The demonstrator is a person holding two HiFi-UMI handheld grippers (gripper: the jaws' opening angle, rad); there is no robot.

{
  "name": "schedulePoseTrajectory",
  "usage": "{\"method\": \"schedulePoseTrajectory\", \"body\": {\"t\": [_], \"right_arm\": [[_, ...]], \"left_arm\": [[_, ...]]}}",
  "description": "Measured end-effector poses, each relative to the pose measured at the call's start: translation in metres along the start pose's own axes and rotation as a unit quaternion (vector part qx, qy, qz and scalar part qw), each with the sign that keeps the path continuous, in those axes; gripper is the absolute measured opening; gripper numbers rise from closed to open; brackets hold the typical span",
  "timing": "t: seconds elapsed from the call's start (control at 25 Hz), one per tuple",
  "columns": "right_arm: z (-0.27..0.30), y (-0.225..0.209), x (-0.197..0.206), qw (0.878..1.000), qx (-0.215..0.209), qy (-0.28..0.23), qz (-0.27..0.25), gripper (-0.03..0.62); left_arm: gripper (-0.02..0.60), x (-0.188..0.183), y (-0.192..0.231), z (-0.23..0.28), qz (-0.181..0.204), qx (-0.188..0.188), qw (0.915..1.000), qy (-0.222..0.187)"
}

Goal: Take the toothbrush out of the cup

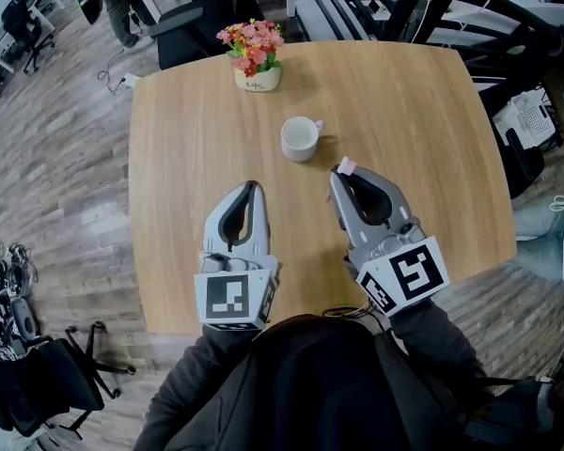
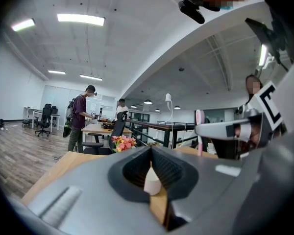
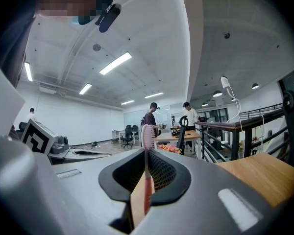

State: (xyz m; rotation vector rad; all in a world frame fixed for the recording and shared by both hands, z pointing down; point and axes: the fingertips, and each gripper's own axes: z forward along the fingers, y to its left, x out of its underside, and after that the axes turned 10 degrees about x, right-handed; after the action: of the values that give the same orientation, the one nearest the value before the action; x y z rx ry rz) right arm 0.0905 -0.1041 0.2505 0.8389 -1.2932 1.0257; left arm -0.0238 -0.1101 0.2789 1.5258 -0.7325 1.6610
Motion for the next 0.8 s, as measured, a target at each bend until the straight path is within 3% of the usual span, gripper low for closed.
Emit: {"method": "schedulePoseTrajectory", "body": {"t": [0.8], "right_arm": [[0.0068, -0.0011, 0.0034, 1.0, -0.003, 0.003, 0.002, 0.02]], "left_arm": [[0.008, 0.003, 0.0027, 0.0049, 0.0, 0.001, 1.0, 0.004]]}}
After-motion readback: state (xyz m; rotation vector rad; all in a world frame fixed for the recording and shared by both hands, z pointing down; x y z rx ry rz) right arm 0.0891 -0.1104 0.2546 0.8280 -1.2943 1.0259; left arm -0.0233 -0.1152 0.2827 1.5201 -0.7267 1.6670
